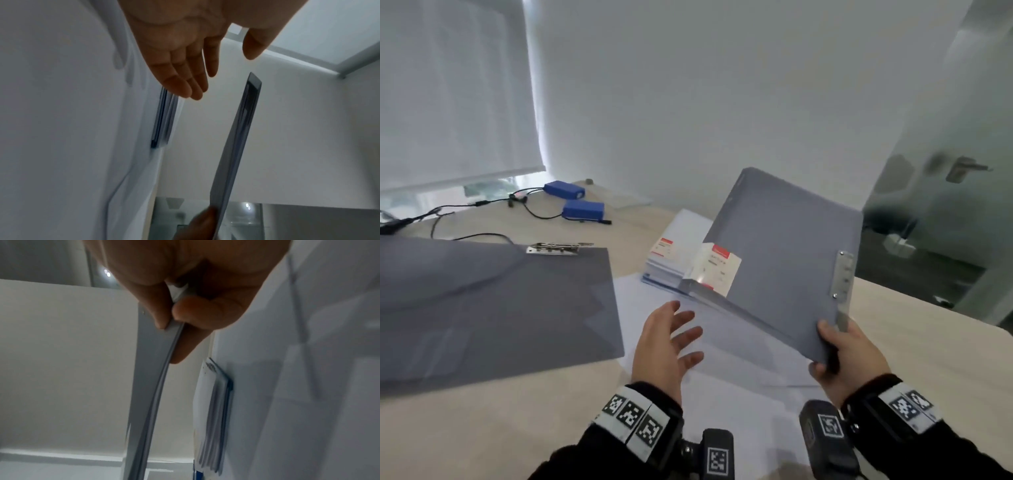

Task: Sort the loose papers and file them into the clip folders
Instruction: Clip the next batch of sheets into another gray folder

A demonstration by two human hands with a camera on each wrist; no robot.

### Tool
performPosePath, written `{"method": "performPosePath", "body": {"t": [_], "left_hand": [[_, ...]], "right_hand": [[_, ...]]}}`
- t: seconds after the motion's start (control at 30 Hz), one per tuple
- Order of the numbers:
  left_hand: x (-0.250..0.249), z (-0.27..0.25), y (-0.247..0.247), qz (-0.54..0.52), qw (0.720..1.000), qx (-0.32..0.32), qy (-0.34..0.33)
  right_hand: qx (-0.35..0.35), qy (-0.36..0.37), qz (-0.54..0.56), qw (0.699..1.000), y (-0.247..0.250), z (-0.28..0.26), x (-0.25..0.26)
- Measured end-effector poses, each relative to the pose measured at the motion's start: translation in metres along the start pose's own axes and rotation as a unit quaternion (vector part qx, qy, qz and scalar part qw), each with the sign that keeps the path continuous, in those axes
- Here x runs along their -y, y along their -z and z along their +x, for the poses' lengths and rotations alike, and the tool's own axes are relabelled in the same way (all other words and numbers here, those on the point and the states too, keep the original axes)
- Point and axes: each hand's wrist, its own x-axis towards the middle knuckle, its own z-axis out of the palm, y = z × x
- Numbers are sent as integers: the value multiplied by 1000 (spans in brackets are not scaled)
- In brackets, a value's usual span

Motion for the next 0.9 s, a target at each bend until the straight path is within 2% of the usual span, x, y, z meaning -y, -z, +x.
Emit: {"method": "performPosePath", "body": {"t": [0.17,0.3,0.43,0.57,0.67,0.83,0.9], "left_hand": [[9,1,-3,54,998,-20,-32],[11,6,-4,72,997,-21,-20],[11,8,-6,82,996,-16,-13],[13,7,-7,84,996,-13,-10],[13,6,-7,95,995,-1,-8],[13,6,-8,108,994,3,-5],[12,6,-8,108,994,3,-3]], "right_hand": [[-13,-75,4,997,-60,65,2],[-27,-113,-14,993,-86,101,-6],[-48,-114,-66,990,-100,136,-16],[-50,-108,-171,978,-110,165,-18],[-45,-82,-297,950,-113,176,-14],[4,-30,-478,878,-108,180,-3],[2,6,-564,826,-100,178,-3]]}}
